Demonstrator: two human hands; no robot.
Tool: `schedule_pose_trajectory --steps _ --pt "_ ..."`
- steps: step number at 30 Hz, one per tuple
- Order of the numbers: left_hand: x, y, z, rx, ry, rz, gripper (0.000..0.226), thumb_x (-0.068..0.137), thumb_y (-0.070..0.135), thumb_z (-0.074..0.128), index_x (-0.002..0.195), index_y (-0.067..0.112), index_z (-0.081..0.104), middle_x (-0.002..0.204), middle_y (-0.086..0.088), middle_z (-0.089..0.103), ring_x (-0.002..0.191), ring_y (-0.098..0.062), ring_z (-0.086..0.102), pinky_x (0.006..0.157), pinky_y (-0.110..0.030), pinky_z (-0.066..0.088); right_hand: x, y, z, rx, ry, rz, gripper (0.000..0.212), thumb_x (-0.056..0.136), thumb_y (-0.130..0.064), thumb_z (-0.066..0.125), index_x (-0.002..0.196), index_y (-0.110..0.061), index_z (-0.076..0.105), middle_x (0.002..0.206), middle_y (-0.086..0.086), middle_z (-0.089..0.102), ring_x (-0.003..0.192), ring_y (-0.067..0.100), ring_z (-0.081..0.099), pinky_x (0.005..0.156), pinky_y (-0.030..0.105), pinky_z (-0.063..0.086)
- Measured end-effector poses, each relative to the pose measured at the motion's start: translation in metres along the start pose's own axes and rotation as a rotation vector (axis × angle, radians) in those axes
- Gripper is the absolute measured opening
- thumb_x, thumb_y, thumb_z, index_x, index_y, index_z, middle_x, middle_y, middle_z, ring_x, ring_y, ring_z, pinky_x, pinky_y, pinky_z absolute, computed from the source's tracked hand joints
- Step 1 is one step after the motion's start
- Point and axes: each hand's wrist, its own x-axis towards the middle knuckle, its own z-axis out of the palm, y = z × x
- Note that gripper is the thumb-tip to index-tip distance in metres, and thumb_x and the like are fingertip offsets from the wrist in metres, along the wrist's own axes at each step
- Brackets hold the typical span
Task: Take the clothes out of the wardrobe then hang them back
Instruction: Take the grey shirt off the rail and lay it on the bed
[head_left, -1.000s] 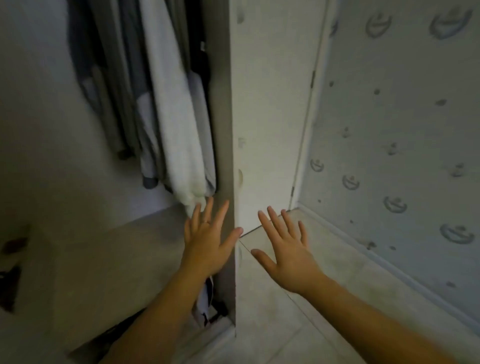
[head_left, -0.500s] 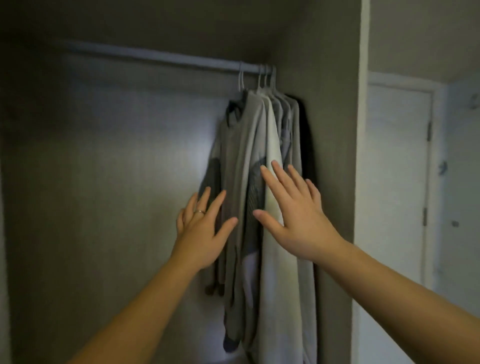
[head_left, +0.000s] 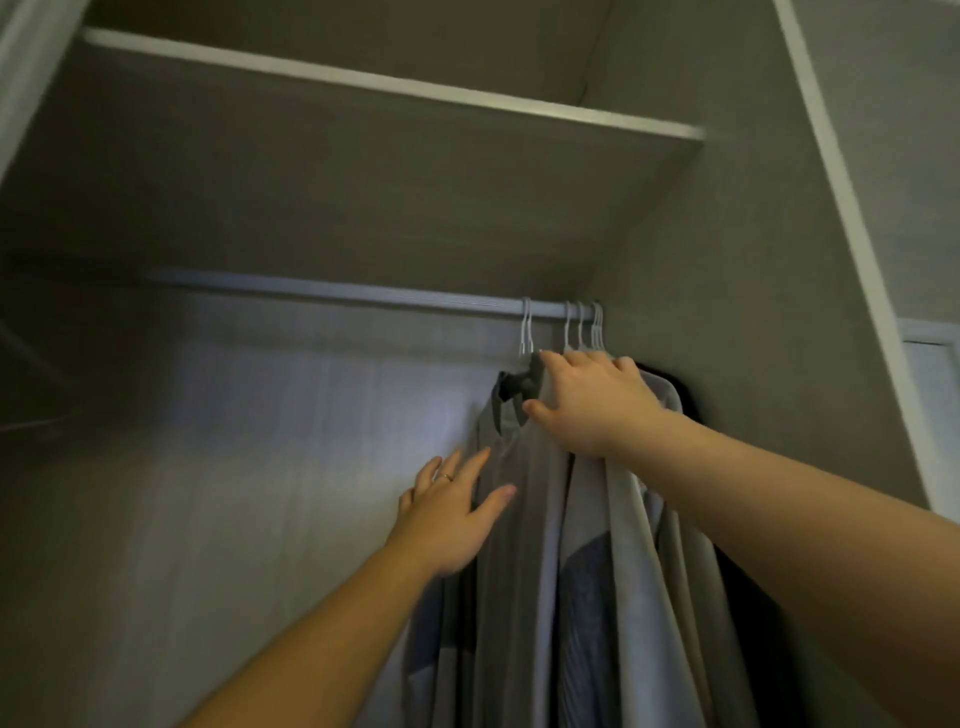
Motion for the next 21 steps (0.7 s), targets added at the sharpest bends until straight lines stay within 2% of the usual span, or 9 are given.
schedule_pose_trajectory --steps 4,8,12,13,15,18,19,20,21 --pt "0.026 -0.004 0.011 -0.178 -0.044 0.047 0.070 0.093 0.072 0.032 0.154 0.046 0.012 0.165 0.010 0.010 0.151 -0.015 0.005 0.122 -0.048 0.014 0.019 -0.012 0.013 -0.163 -0.003 0.070 0.057 0.094 -0.053 0.041 0.134 -0.012 0.045 0.139 0.012 0.048 0.129 0.033 0.038 0.102 0.047 0.028" --pt "0.044 -0.005 0.018 -0.351 -0.096 0.126 0.077 0.086 0.079 0.037 0.153 0.048 0.016 0.163 0.011 0.017 0.150 -0.017 0.014 0.120 -0.046 0.021 0.031 -0.027 0.008 -0.208 -0.044 0.150 0.047 0.091 -0.044 0.052 0.126 -0.013 0.050 0.131 0.014 0.052 0.122 0.037 0.042 0.098 0.045 0.032" --pt "0.060 -0.005 0.022 -0.465 -0.161 0.147 0.098 0.060 0.101 0.034 0.146 0.058 0.020 0.163 0.010 0.019 0.148 -0.019 0.024 0.119 -0.043 0.025 0.052 -0.036 -0.001 -0.116 -0.054 0.180 0.015 0.095 -0.021 0.051 0.105 -0.011 0.052 0.124 0.018 0.056 0.111 0.039 0.054 0.087 0.040 0.044" --pt "0.063 -0.004 0.022 -0.509 -0.176 0.148 0.101 0.056 0.102 0.035 0.146 0.058 0.020 0.163 0.010 0.020 0.148 -0.017 0.025 0.119 -0.044 0.024 0.058 -0.038 -0.003 -0.061 -0.080 0.191 0.014 0.095 -0.017 0.050 0.107 -0.009 0.052 0.124 0.019 0.056 0.109 0.038 0.057 0.082 0.037 0.046" --pt "0.067 -0.005 0.022 -0.565 -0.193 0.158 0.099 0.062 0.098 0.037 0.149 0.054 0.019 0.162 0.013 0.021 0.148 -0.014 0.024 0.120 -0.043 0.022 0.071 -0.041 -0.002 0.030 -0.146 0.266 0.026 0.097 -0.012 0.050 0.119 0.001 0.052 0.127 0.022 0.055 0.113 0.036 0.058 0.078 0.033 0.043" --pt "0.071 -0.008 0.021 -0.600 -0.211 0.178 0.093 0.072 0.091 0.038 0.152 0.049 0.017 0.162 0.014 0.021 0.148 -0.013 0.023 0.121 -0.041 0.020 0.082 -0.045 -0.003 0.084 -0.245 0.333 0.028 0.100 -0.009 0.043 0.120 0.005 0.057 0.127 0.018 0.060 0.116 0.034 0.059 0.087 0.030 0.050" --pt "0.072 -0.009 0.021 -0.609 -0.216 0.181 0.094 0.071 0.092 0.038 0.152 0.049 0.016 0.162 0.014 0.021 0.148 -0.013 0.024 0.121 -0.042 0.021 0.083 -0.048 -0.003 0.096 -0.280 0.351 0.030 0.101 -0.008 0.041 0.121 0.004 0.059 0.127 0.017 0.061 0.117 0.033 0.059 0.085 0.024 0.052" --pt "0.072 -0.010 0.020 -0.615 -0.218 0.183 0.095 0.071 0.092 0.039 0.152 0.049 0.016 0.162 0.014 0.021 0.148 -0.013 0.024 0.121 -0.043 0.021 0.085 -0.048 -0.003 0.142 -0.299 0.356 0.031 0.101 -0.007 0.040 0.123 0.004 0.058 0.128 0.017 0.061 0.118 0.033 0.058 0.071 0.013 0.053" --pt "0.072 -0.010 0.020 -0.618 -0.220 0.183 0.095 0.071 0.093 0.039 0.152 0.049 0.016 0.162 0.015 0.021 0.148 -0.013 0.023 0.121 -0.043 0.021 0.089 -0.045 0.000 0.200 -0.276 0.347 0.031 0.100 -0.006 0.042 0.125 0.005 0.056 0.130 0.017 0.059 0.121 0.035 0.056 0.048 0.005 0.045"
